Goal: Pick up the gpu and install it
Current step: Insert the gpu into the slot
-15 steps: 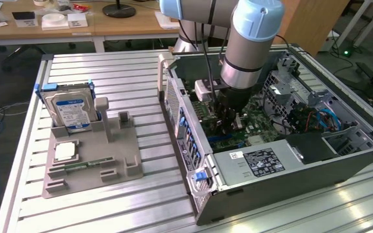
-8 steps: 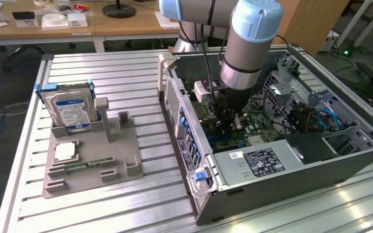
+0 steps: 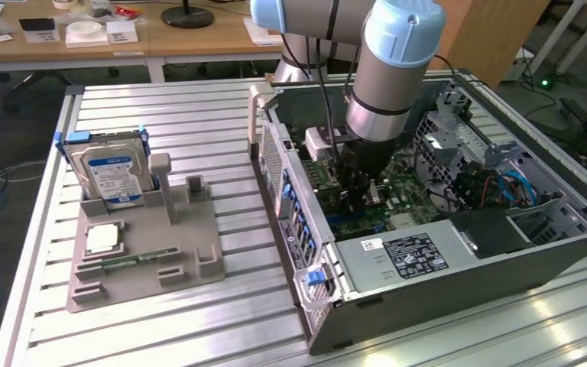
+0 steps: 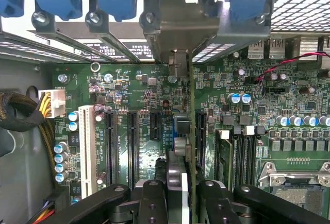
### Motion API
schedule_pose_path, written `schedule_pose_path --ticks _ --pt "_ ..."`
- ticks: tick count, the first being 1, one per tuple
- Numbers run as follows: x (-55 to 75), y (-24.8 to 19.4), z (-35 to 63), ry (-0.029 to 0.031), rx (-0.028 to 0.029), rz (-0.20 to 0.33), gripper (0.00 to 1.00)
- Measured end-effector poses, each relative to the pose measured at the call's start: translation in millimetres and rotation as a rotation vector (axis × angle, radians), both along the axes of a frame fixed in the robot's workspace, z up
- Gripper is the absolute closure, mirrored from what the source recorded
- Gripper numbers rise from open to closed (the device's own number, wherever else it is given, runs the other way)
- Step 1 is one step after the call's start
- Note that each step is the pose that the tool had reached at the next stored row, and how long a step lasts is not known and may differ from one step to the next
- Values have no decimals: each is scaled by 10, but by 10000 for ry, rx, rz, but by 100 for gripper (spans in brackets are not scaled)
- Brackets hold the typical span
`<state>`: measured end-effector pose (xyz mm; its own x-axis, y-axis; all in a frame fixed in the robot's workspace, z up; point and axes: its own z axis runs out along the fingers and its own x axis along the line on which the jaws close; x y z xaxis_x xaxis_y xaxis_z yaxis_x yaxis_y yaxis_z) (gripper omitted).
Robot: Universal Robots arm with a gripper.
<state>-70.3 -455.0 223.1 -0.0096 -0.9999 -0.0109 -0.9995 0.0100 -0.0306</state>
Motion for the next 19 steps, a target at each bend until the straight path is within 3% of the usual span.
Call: schedule_pose_path --ticks 19 --pt "16 -8 0 0 0 -86 71"
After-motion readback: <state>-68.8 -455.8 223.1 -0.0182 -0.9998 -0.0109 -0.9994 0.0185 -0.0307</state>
